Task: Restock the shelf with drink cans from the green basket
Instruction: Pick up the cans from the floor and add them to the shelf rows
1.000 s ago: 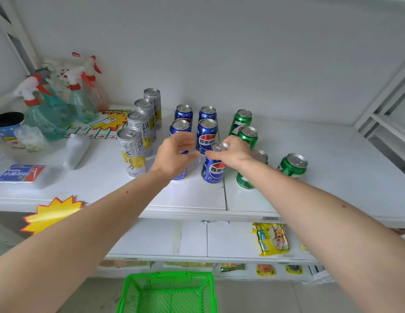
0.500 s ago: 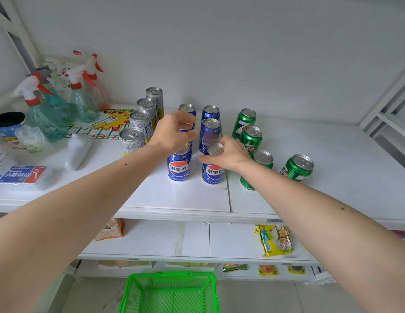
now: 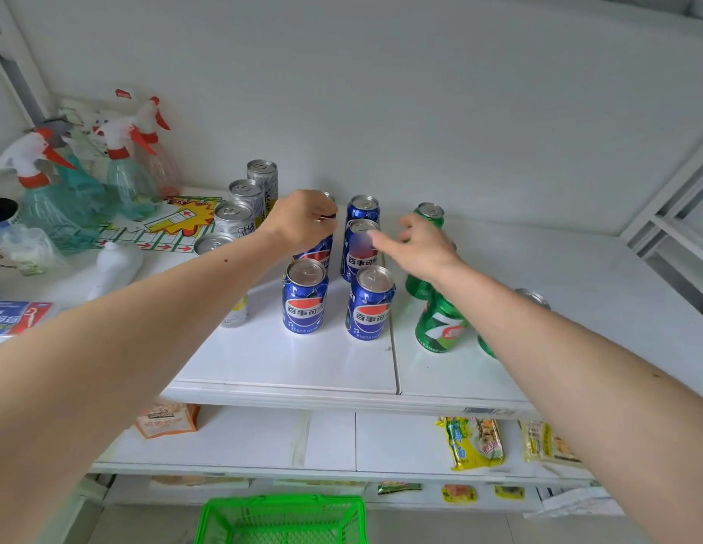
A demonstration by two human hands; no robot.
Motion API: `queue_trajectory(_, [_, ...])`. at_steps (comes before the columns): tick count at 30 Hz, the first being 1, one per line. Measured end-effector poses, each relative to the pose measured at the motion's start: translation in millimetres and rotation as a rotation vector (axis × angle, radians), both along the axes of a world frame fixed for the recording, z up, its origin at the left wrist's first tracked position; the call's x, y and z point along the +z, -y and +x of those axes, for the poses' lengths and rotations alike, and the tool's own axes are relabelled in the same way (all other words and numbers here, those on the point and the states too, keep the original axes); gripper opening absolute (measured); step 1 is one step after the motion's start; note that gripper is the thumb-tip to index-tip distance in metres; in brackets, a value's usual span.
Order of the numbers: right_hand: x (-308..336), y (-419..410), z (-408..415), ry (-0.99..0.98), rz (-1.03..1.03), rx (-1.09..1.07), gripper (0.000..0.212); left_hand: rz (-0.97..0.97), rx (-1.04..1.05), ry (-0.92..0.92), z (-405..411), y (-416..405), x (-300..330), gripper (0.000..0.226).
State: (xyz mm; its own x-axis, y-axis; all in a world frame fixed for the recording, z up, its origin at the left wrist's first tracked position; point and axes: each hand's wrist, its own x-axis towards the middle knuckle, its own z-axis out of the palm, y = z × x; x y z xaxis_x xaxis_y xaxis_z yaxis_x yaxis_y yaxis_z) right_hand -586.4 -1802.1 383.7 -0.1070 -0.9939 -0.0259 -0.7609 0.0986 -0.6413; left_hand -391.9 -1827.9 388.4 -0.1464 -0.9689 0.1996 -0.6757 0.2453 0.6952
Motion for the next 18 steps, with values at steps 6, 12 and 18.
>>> queue_trajectory(6, [2.2,62.2,9.0,-0.109,0.016,0.077,0.064,0.005,0.035,0.224,9.9,32.5,-4.4,0.035])
queue_trajectory(12, [-18.2,86.4,26.6,-0.18,0.058,0.167,0.082,0.025,0.021,0.408,18.1,52.0,-14.4,0.041])
queue_trajectory(18, [-21.3,86.5,25.5,-0.167,0.046,0.124,0.067,0.026,0.005,0.477,15.1,54.6,-20.3,0.029])
